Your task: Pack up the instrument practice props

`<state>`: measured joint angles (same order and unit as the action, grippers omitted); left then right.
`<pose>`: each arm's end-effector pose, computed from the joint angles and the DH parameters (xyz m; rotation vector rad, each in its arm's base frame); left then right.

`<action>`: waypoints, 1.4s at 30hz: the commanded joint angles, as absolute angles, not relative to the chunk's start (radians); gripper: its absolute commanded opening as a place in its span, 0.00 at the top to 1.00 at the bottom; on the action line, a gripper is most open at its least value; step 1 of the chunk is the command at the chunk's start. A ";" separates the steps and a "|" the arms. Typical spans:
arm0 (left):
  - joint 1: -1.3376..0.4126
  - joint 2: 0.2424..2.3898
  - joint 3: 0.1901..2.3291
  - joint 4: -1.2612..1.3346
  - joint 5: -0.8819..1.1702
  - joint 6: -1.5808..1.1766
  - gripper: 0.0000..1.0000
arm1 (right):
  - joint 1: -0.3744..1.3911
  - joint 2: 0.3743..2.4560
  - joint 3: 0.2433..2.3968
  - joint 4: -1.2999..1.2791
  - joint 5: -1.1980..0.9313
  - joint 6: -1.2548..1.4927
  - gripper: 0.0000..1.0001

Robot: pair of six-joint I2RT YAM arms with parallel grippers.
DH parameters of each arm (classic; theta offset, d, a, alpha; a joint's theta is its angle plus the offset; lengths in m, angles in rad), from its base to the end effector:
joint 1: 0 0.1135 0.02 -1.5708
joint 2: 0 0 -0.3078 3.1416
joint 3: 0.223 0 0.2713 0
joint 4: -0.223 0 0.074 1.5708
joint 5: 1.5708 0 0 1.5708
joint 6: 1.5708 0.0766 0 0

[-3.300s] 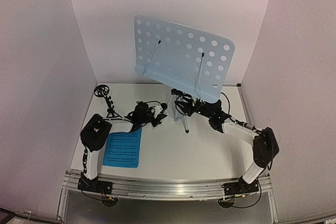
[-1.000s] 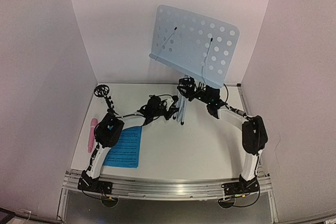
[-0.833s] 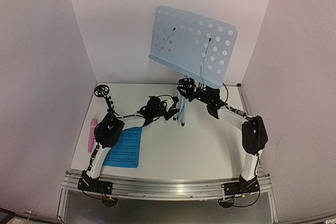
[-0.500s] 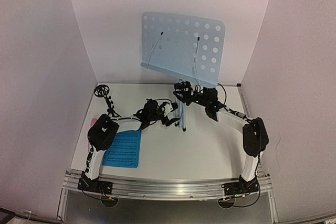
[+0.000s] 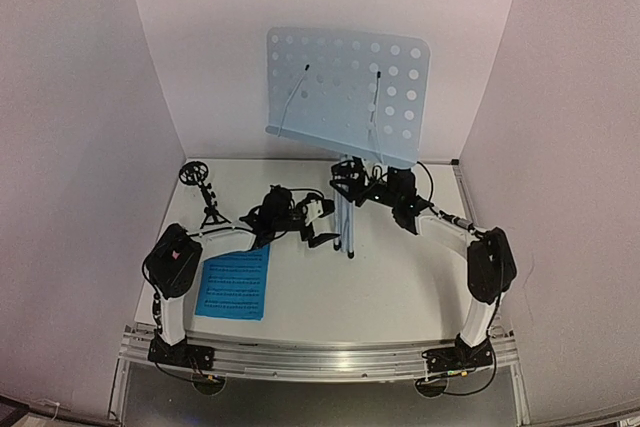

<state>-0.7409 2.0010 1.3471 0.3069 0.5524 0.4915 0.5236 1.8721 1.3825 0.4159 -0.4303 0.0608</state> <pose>0.3608 -0.3845 0.2326 1.3974 1.3235 -0.6957 0.4311 0.2858 0.3254 -0.7108 1.5432 0.7940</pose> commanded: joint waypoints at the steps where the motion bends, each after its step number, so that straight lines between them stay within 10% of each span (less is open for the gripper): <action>1: -0.726 1.921 1.335 0.232 0.571 0.512 0.01 | 0.519 1.747 1.399 0.514 -0.448 0.207 1.00; 22: -0.613 1.712 1.158 0.084 0.524 0.508 0.00 | 0.536 1.514 0.965 0.513 -0.516 0.656 1.00; 42: -0.602 1.697 1.140 0.091 0.473 0.525 0.01 | 0.537 1.866 0.811 0.900 -0.308 1.019 1.00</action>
<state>-0.6075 1.7435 1.1427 0.0940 0.4908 0.5231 0.5469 1.7965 0.7090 0.5898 -0.2927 0.9795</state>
